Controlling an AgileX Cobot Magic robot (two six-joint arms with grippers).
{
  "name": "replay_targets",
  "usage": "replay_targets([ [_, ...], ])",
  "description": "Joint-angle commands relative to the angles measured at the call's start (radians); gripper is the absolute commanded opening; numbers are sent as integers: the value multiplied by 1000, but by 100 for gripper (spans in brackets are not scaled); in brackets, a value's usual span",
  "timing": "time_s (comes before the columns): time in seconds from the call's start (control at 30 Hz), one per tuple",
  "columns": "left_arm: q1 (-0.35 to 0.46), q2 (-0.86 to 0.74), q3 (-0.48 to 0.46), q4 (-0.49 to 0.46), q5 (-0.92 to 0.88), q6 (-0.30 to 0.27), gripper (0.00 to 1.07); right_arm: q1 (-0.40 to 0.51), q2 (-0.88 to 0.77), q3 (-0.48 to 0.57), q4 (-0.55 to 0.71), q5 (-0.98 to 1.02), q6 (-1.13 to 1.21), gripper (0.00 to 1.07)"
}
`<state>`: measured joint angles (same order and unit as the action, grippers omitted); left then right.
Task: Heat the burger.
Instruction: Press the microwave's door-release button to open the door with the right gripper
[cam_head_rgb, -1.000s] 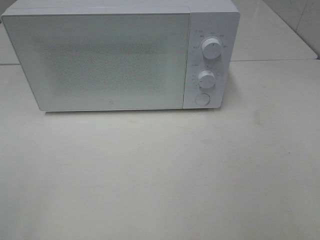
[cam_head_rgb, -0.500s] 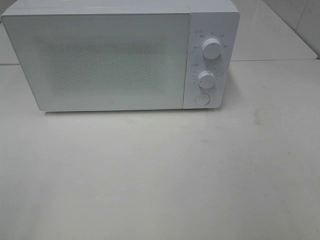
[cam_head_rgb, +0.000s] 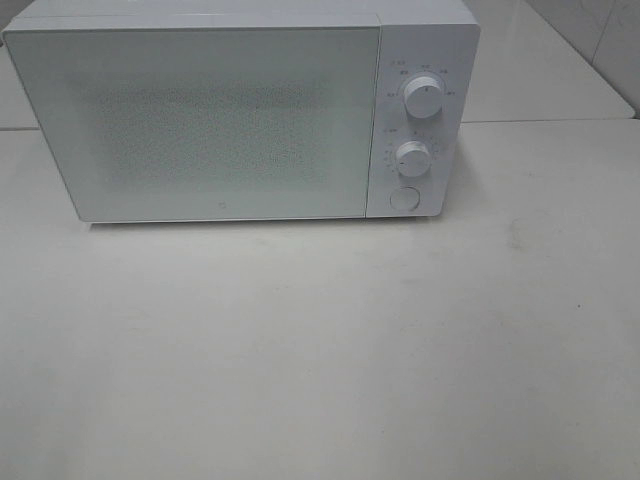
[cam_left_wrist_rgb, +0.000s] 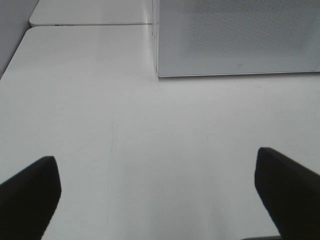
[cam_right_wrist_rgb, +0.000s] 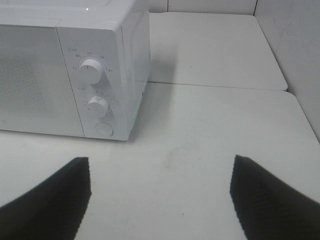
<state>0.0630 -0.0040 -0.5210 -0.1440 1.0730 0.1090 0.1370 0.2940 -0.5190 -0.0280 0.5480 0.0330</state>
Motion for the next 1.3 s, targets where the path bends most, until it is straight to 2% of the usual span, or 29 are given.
replay_targets([
  [0.03, 3, -18, 3, -8, 1, -8, 98, -9, 88, 2, -6, -117, 9, 76],
  [0.43, 3, -18, 3, -8, 1, -8, 98, -9, 415, 2, -5, -450, 9, 76],
  [0.77, 3, -18, 3, -8, 1, -8, 98, -9, 605, 6, -8, -713, 23, 76],
  [0.83, 3, -18, 3, -8, 1, -8, 98, -9, 668, 31, -8, -860, 18, 76],
  [0.87, 3, -18, 3, -8, 1, -8, 98, -9, 668, 31, -8, -860, 18, 76],
  [0.93, 3, -18, 3, -8, 1, -8, 98, -6, 730, 67, -8, -1040, 3, 76],
  [0.97, 3, -18, 3, -8, 1, -8, 98, -6, 730, 67, -8, -1040, 3, 76],
  [1.0, 3, -18, 3, -8, 1, -8, 98, -5, 773, 94, -7, -1159, -2, 76],
  [1.13, 3, -18, 3, -8, 1, -8, 98, -5, 827, 129, -2, -1277, -9, 76],
  [1.3, 3, -18, 3, -8, 1, -8, 98, -5, 947, 188, 75, -1468, -64, 76],
])
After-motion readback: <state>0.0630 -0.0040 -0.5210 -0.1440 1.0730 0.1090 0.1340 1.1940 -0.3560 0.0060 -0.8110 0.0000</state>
